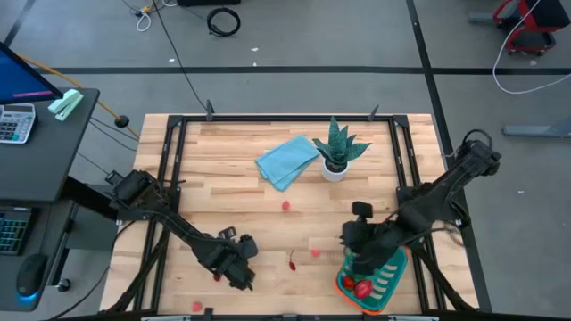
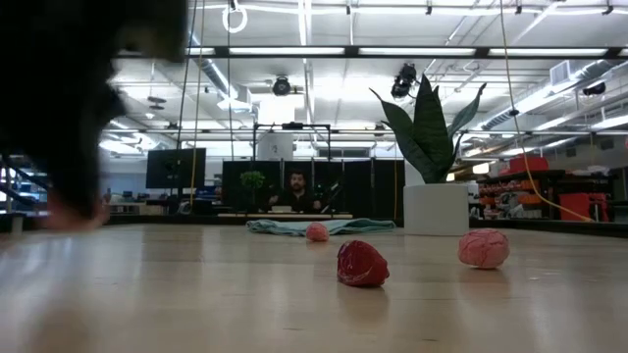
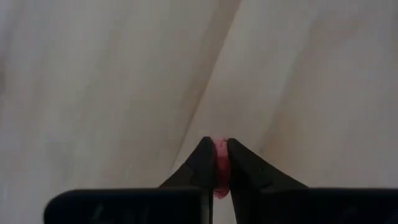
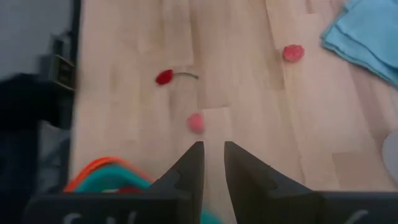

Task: Pick and placing Produce into tupperware
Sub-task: Put the middle left apricot into the basket, then put the middle apricot into the basket, then put the top apricot into the basket

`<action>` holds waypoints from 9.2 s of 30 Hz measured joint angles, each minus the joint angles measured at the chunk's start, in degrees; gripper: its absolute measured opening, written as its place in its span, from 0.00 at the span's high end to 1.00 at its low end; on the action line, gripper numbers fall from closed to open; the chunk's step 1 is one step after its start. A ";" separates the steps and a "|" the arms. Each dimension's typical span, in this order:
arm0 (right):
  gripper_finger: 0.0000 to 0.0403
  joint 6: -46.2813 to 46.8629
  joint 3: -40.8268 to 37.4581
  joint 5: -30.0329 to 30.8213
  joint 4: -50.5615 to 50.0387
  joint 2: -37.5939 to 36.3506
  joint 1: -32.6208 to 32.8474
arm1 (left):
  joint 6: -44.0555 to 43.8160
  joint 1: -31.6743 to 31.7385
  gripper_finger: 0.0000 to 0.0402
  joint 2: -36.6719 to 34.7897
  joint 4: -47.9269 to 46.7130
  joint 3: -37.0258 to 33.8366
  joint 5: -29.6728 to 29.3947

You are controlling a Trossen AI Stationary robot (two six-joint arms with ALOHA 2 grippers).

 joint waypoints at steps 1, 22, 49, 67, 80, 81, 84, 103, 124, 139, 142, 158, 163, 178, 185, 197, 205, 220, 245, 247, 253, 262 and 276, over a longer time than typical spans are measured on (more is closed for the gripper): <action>0.82 1.04 0.00 -0.14 -0.45 -1.56 0.55 | 0.53 0.33 0.93 0.00 0.93 1.61 -2.55; 0.82 11.79 0.07 22.66 -3.90 -13.29 33.48 | 45.36 16.40 0.93 12.65 58.56 23.25 -0.74; 0.82 12.45 0.07 30.99 -4.62 -14.38 36.30 | 40.92 15.60 0.81 32.57 38.51 47.51 7.96; 0.82 12.51 0.07 31.04 -4.59 -14.34 36.30 | 45.01 14.42 0.58 32.15 38.21 47.45 7.97; 0.82 15.93 0.07 33.20 -4.46 -8.33 25.54 | 43.60 17.51 0.63 6.94 2.82 47.49 9.95; 0.82 16.37 0.07 30.94 -4.44 -7.65 23.30 | 43.21 17.77 0.64 4.83 1.94 47.53 9.77; 0.82 16.53 -0.51 23.38 -2.60 -4.29 15.89 | 42.58 18.55 0.66 0.32 -0.03 47.54 9.34; 0.82 -10.20 -5.40 -10.07 31.53 10.90 -4.15 | 47.40 21.01 0.70 -4.87 -7.74 47.45 8.49; 0.82 -5.63 -5.35 -25.18 24.37 22.22 -14.75 | 51.40 21.18 0.69 -4.85 -9.85 47.45 7.11; 0.82 -12.49 -5.42 -19.20 22.50 19.56 -14.97 | 51.44 21.18 0.70 -4.85 -10.77 47.47 7.04; 0.82 -11.65 -5.42 -21.39 22.47 19.00 -15.02 | 51.42 21.18 0.71 -4.85 -11.49 47.47 7.04; 0.60 -10.16 -5.42 -22.95 23.13 22.03 -14.88 | 51.40 21.18 0.73 -4.83 -12.25 47.47 7.07; 0.56 -10.07 -5.42 -21.70 23.14 23.85 -14.26 | 51.39 21.18 0.72 -4.83 -12.27 47.47 7.07; 0.61 -10.24 -5.29 -19.08 24.37 29.16 -13.33 | 51.37 21.18 0.73 -4.83 -12.27 47.49 7.07; 0.88 -10.10 -5.53 -18.28 22.11 24.57 -13.51 | 51.35 21.18 0.73 -4.83 -12.29 47.48 7.07; 0.82 8.12 -5.46 -20.24 2.54 3.13 -6.82 | 49.99 21.18 0.73 -4.83 -12.42 47.48 7.07; 0.85 23.76 -6.20 -15.26 -3.14 1.92 8.45 | 49.84 21.15 0.73 -4.81 -13.21 47.49 7.08; 0.58 21.54 -9.99 -16.53 -0.01 11.02 5.35 | 49.45 21.18 0.74 -4.81 -13.05 47.49 7.04; 0.60 -20.44 -4.42 -5.32 24.39 19.39 -26.59 | 49.53 21.18 0.78 -4.81 -13.26 47.47 7.00; 0.60 -20.50 -4.42 -7.08 27.34 21.99 -28.31 | 49.93 21.18 0.79 -4.81 -13.64 47.48 7.00; 0.60 -21.19 -4.42 -7.68 37.44 29.29 -31.63 | 50.43 21.18 0.80 -4.81 -16.02 47.49 7.00; 0.60 -21.97 -4.42 -7.67 40.79 34.22 -35.25 | 50.57 21.23 0.80 -4.81 -17.87 47.49 6.98; 0.60 -25.70 -4.44 -7.13 45.87 35.13 -35.78 | 52.47 24.78 0.81 -4.81 -18.28 47.49 6.98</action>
